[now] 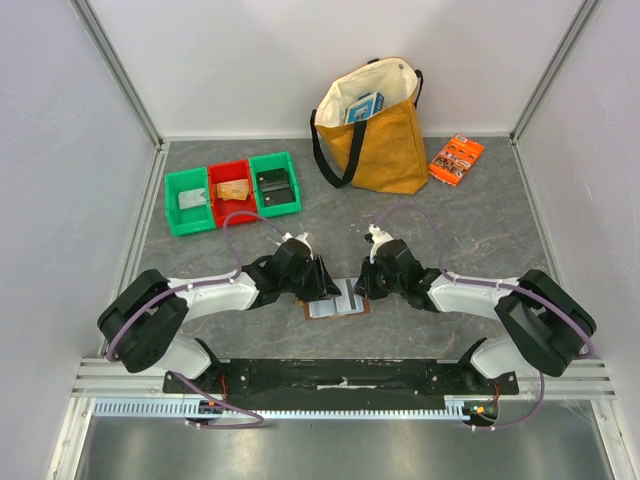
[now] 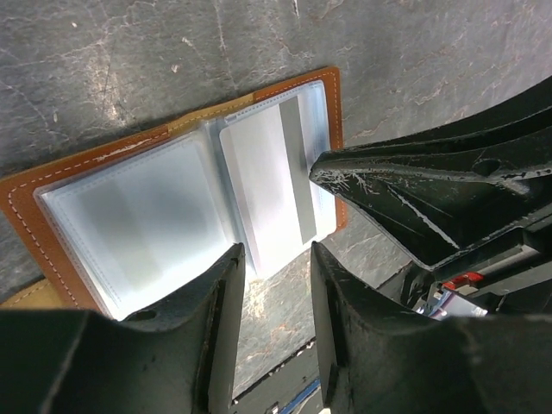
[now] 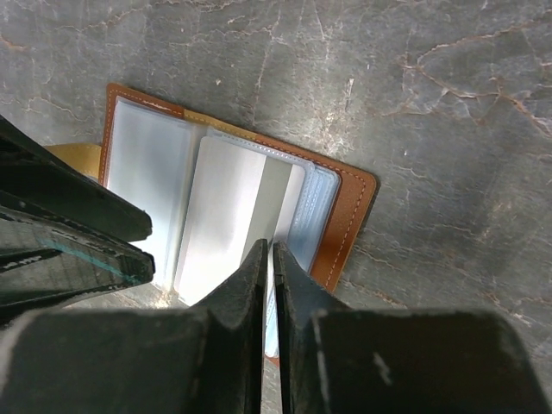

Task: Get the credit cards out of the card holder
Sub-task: Remove the credit card from the card holder.

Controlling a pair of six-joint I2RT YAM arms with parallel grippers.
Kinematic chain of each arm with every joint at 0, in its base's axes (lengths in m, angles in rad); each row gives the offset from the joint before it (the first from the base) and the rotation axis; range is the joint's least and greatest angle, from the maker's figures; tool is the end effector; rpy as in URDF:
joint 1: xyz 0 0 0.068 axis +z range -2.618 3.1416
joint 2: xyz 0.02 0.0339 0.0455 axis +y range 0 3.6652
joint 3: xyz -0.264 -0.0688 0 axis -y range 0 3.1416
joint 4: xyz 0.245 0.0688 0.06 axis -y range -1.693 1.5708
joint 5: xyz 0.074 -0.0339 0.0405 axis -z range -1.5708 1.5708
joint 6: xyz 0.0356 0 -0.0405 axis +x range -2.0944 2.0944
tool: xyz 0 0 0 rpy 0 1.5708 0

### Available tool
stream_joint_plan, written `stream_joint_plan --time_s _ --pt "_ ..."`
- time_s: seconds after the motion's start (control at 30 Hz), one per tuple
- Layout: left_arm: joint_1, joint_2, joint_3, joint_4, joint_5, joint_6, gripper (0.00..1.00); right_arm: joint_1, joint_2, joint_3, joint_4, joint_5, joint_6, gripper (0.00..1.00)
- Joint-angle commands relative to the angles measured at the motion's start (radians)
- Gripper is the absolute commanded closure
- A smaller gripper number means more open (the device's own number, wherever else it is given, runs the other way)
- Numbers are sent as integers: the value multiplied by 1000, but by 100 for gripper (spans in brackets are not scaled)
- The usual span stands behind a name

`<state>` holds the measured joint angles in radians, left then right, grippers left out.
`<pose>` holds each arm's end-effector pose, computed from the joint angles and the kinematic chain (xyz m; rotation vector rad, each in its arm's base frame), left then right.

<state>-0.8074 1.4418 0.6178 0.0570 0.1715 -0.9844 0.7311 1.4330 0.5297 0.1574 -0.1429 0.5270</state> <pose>0.1858 -0.2029 0.1606 -0.1346 2.5865 -0.9979 0.1922 0.1792 0.1456 -0.3251 2.4237 0.7707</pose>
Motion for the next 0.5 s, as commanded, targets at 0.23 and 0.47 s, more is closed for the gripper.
stream_joint_plan --time_s 0.23,0.47 --pt "-3 69 33 38 -12 29 60 -6 55 -33 21 -40 21 89" --pt "-1 71 -1 79 -18 -16 61 -9 67 -36 27 -47 24 89"
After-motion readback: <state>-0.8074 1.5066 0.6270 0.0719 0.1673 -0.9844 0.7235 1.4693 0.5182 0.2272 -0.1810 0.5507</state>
